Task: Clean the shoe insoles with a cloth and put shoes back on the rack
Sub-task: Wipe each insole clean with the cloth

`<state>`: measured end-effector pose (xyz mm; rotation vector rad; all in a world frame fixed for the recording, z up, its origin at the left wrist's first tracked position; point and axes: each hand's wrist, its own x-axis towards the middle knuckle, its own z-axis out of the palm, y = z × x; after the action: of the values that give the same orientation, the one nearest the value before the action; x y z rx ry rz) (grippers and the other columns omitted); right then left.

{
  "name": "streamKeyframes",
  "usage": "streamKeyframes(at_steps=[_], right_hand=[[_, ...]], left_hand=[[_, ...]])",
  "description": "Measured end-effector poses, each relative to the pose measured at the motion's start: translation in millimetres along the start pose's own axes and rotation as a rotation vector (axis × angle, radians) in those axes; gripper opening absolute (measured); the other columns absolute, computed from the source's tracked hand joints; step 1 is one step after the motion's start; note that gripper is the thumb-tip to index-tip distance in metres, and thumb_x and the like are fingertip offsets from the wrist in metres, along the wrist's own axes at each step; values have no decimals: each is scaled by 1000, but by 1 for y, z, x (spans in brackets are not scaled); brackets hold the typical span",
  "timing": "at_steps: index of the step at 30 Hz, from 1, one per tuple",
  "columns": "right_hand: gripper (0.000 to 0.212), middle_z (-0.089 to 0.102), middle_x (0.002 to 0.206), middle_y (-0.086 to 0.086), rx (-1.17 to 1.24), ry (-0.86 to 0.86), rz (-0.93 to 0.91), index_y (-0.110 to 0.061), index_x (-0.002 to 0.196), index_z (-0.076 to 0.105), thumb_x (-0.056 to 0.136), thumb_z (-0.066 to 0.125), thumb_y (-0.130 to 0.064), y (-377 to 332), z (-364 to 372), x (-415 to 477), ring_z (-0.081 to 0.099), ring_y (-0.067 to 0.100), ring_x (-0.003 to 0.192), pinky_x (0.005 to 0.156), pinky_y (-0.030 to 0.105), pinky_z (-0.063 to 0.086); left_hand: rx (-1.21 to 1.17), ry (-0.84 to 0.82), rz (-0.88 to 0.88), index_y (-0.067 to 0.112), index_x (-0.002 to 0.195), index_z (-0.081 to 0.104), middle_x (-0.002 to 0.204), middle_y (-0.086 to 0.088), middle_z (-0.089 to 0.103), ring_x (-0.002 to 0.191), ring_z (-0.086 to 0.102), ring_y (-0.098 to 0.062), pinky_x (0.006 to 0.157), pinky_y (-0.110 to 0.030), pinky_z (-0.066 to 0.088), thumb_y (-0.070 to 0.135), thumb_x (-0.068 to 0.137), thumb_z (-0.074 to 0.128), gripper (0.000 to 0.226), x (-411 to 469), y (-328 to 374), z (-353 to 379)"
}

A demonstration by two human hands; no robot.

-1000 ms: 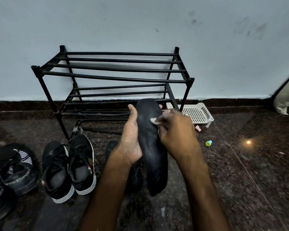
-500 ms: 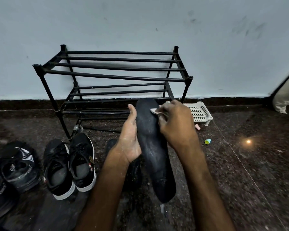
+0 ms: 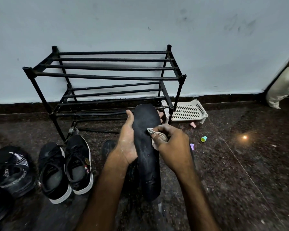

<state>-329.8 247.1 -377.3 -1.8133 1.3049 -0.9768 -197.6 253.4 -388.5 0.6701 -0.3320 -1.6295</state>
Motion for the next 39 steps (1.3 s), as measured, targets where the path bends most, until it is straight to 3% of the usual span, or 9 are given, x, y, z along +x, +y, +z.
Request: streamKeyframes(at_steps=[6, 10, 14, 17, 21, 25, 29, 34, 39], right_hand=[[6, 73, 78, -11, 145, 146, 119, -23, 88, 73, 85, 75, -28, 7, -6, 8, 67, 4, 73, 68, 32, 58], [14, 57, 113, -4, -300, 199, -14, -19, 102, 70, 88, 71, -20, 7, 1, 3, 50, 13, 106, 90, 29, 49], [19, 59, 105, 3, -412, 361, -128, -14, 107, 68, 88, 66, -12, 3, 3, 1, 55, 22, 96, 78, 37, 50], [19, 59, 101, 4, -460, 244, -172, -12, 106, 68, 88, 65, -10, 3, 6, 7, 57, 23, 90, 76, 33, 47], [15, 58, 94, -2, -321, -14, -268, -15, 98, 72, 85, 67, -9, 8, 10, 10, 58, 15, 84, 78, 25, 47], [18, 60, 100, 2, -399, 115, -337, -11, 106, 70, 90, 64, -8, 10, 3, 28, 58, 15, 87, 82, 28, 53], [20, 61, 104, 8, -427, 217, -402, -6, 110, 69, 91, 62, -4, 1, -16, 65, 59, 22, 94, 86, 35, 54], [20, 59, 101, 11, -479, -40, -640, -4, 107, 68, 88, 64, -3, 8, -10, 35, 59, 27, 89, 72, 37, 54], [20, 59, 103, 12, -570, 148, -432, -3, 109, 67, 91, 60, -6, 7, -10, 56, 57, 27, 92, 78, 35, 53]], left_hand=[[-40, -59, -13, 5, 118, 67, 119, -18, 67, 109, 65, -31, 94, -42, 53, 74, 86, 36, 82, -2, -15, -9], [-120, -44, 20, 4, 120, 67, 124, -20, 64, 111, 64, -32, 96, -42, 53, 66, 91, 38, 75, -1, -31, -10], [-94, -34, -1, 3, 115, 71, 125, -18, 64, 115, 63, -29, 106, -42, 44, 66, 90, 39, 75, 0, -32, -6], [-81, -39, -44, 2, 111, 72, 117, -16, 68, 106, 67, -26, 99, -39, 50, 65, 88, 41, 73, 0, -33, -4], [-94, -14, -46, -1, 105, 73, 106, -17, 70, 97, 70, -26, 93, -38, 53, 67, 90, 39, 78, 4, -31, -10], [-54, -25, -79, 6, 120, 67, 120, -16, 66, 113, 63, -28, 105, -42, 45, 66, 91, 40, 72, 3, -32, -9], [-37, -85, -59, 6, 123, 67, 123, -18, 66, 109, 66, -30, 91, -47, 55, 65, 94, 34, 73, 1, -34, -7], [-63, -59, -21, 10, 123, 65, 116, -15, 69, 105, 68, -26, 89, -39, 57, 64, 95, 35, 68, 2, -26, -6], [35, -62, -15, 6, 123, 64, 120, -17, 68, 100, 69, -30, 80, -48, 59, 64, 92, 36, 72, -1, -25, -13]])
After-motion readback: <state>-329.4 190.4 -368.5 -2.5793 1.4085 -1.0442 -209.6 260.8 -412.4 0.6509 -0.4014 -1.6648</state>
